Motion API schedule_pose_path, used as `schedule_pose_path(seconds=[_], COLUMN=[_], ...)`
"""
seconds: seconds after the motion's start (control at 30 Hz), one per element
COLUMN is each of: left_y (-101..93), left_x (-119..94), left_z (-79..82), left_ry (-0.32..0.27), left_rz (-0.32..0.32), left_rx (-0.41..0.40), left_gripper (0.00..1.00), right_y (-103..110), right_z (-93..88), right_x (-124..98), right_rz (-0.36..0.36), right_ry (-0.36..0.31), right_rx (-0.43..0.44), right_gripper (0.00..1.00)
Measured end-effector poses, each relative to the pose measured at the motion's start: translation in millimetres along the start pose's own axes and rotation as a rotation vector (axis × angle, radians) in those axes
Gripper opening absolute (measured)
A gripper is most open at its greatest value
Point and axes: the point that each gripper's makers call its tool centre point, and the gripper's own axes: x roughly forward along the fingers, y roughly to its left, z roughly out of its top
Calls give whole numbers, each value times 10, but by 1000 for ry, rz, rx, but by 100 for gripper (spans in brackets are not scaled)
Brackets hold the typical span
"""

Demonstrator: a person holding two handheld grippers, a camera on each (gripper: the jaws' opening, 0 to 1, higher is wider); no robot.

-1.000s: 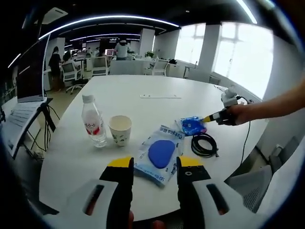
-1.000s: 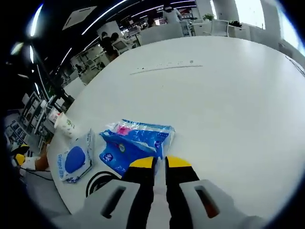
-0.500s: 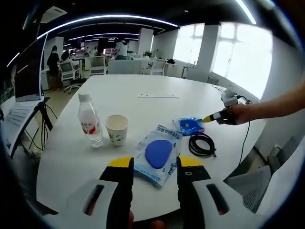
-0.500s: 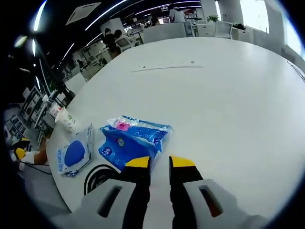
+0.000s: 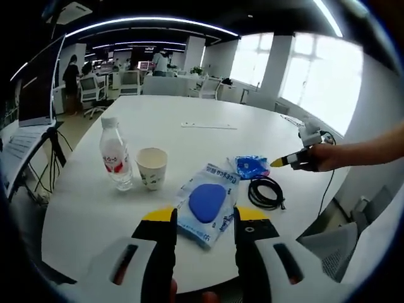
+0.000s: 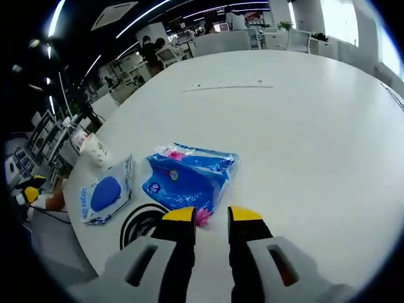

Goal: Arrange the tabletop items into an orderly group along one side of the table until the central work area is clear of visible clutter.

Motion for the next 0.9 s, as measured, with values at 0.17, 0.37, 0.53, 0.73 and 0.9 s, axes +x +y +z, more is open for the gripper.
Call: schedule_pose_path(seconds=[0.17,0.37,0.53,0.73,0.9], left_y=[13,15,-11,-57,-69], left_x=[18,34,69,121,157], left_z=[-39,-59,-83,-123,-161], left_ry=[6,10,19,31,43], left_rz=[3,4,0,-9,-13], left_rx=[-15,-18,-25,-27,-26], left_gripper=[35,35,35,35,35], right_y=[-8,-25,66,109,198], right_z=[-6,0,-39,-73,-186], right_x=[-8,1,1,-44,-66], right_rz=[4,6,25,25,34], right_ry=[-21,-43,-58,-93,-92], right_rx=[-2,-10,-20,27,40], right_gripper=[19,20,23,24,24])
